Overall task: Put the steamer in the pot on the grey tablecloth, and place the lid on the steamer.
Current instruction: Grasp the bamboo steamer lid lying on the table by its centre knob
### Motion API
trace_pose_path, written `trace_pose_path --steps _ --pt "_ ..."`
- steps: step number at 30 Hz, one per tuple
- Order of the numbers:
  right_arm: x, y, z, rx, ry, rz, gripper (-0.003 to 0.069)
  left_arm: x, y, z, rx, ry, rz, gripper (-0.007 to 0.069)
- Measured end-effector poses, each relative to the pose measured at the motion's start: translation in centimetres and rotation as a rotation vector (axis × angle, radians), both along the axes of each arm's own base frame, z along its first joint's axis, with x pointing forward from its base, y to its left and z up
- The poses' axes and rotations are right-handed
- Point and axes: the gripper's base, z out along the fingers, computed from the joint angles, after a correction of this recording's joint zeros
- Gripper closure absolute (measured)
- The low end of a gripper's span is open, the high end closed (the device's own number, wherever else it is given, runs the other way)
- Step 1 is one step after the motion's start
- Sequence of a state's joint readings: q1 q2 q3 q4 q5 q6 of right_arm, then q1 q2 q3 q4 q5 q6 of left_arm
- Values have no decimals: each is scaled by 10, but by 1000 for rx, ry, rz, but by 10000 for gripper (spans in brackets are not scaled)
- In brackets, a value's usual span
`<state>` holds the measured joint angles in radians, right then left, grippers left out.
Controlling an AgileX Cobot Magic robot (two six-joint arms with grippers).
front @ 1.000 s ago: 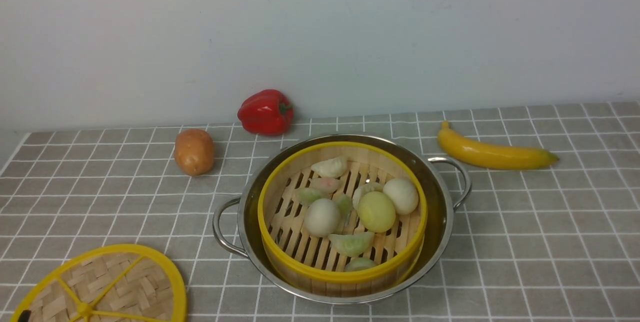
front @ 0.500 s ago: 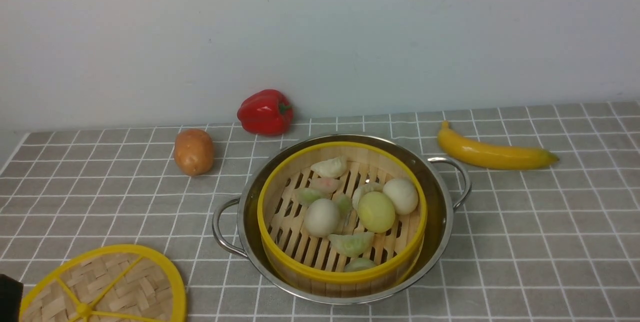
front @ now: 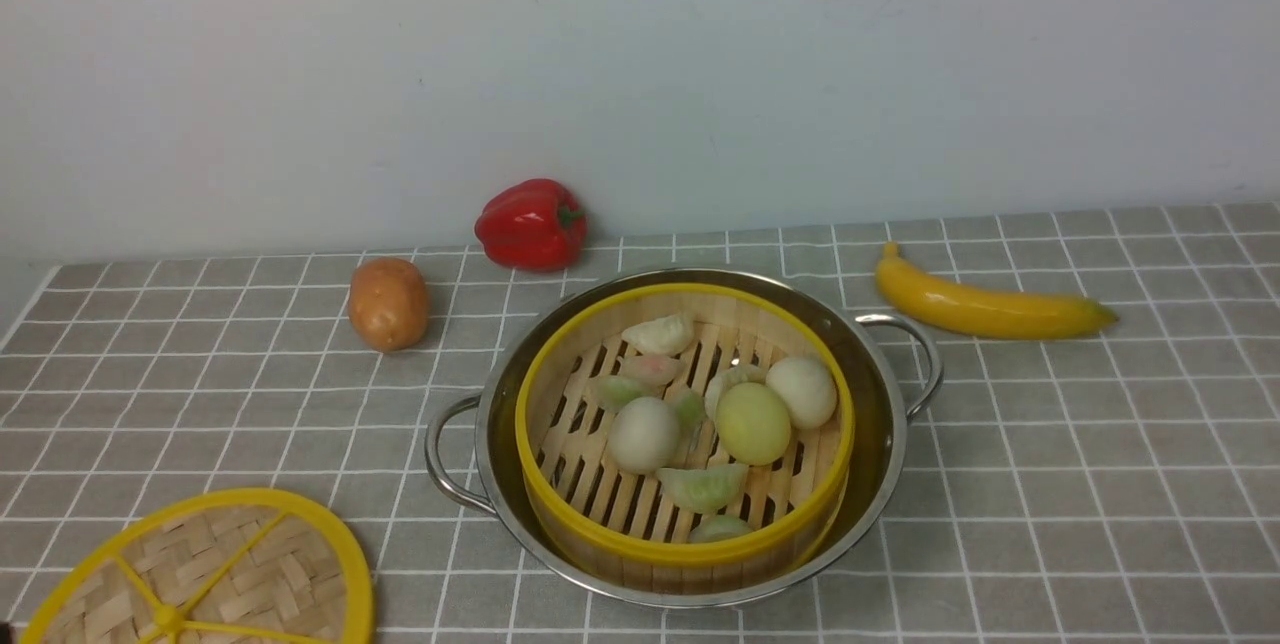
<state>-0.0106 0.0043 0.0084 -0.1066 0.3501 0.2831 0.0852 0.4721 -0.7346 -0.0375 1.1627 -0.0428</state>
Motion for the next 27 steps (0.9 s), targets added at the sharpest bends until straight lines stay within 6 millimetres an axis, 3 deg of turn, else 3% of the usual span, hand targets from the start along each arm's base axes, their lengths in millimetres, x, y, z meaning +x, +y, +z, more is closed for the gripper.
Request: trace_pose_path --steps 4,7,14,21,27 --pt "0 0 0 0 0 0 419 30 16 7 91 156 102 382" --pt "0 0 0 0 0 0 419 60 23 1 125 270 123 382" --pt "0 0 0 0 0 0 419 138 29 -47 112 605 97 382" --pt "0 0 0 1 0 0 419 176 29 -93 98 781 6 382" --pt "0 0 0 1 0 0 419 196 28 -113 91 737 -41 382"
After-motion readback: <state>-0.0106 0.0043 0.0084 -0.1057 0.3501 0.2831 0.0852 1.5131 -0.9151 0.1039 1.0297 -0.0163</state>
